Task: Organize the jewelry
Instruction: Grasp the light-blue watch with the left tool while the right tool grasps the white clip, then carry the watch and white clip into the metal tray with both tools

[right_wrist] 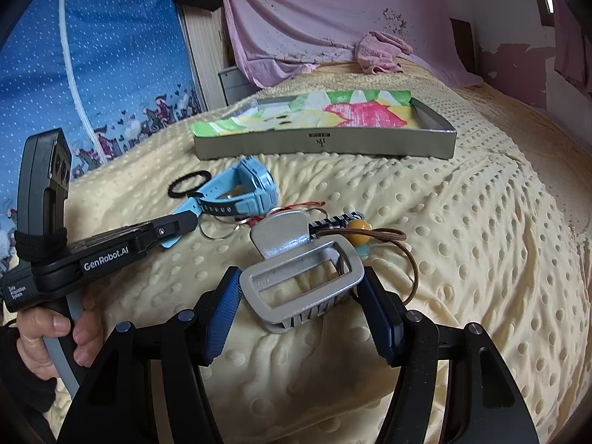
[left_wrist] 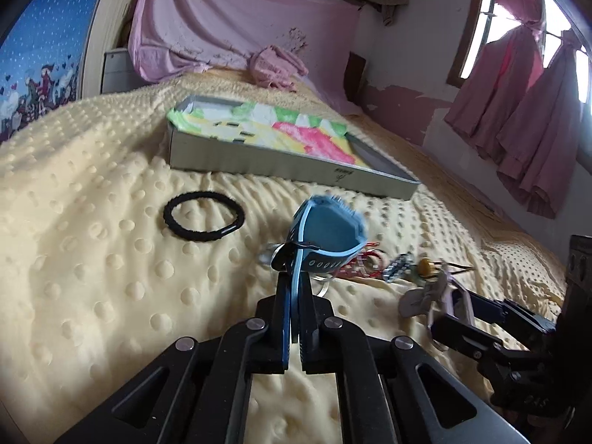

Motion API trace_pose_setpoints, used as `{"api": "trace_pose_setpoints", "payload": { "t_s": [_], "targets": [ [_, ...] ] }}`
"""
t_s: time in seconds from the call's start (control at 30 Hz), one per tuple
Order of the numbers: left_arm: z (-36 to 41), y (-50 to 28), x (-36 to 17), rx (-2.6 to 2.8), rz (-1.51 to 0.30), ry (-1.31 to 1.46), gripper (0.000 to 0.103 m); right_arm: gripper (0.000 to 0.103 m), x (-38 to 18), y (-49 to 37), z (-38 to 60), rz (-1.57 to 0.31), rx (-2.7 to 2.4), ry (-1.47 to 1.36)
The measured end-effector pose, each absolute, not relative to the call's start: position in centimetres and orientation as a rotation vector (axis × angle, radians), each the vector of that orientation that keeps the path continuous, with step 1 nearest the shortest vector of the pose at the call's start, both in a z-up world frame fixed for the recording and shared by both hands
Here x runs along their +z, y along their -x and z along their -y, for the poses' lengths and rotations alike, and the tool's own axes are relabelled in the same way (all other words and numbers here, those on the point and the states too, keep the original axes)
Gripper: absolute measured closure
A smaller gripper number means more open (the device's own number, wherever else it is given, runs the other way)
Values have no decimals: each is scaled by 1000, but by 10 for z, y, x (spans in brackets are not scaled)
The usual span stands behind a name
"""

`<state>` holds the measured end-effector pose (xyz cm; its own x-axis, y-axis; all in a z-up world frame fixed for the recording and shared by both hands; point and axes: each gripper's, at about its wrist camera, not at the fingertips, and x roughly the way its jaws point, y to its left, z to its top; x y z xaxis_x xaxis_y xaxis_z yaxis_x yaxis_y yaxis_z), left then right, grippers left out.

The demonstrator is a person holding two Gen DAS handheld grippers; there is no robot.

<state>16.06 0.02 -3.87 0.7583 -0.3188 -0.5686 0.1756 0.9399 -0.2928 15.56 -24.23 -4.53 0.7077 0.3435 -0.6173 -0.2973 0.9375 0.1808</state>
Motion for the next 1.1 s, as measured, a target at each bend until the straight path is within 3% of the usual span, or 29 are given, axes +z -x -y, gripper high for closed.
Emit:
{"api": "trace_pose_setpoints", "payload": {
  "t_s": [0.63,1.1],
  "targets": [
    [0,-113,9,-263,-566,159,100,45,-28,-109,254,-590,454,-158],
    [-6,-150,57,-309,-464,226,100,45,3,-143,264,-497,449,-214]
  ]
}}
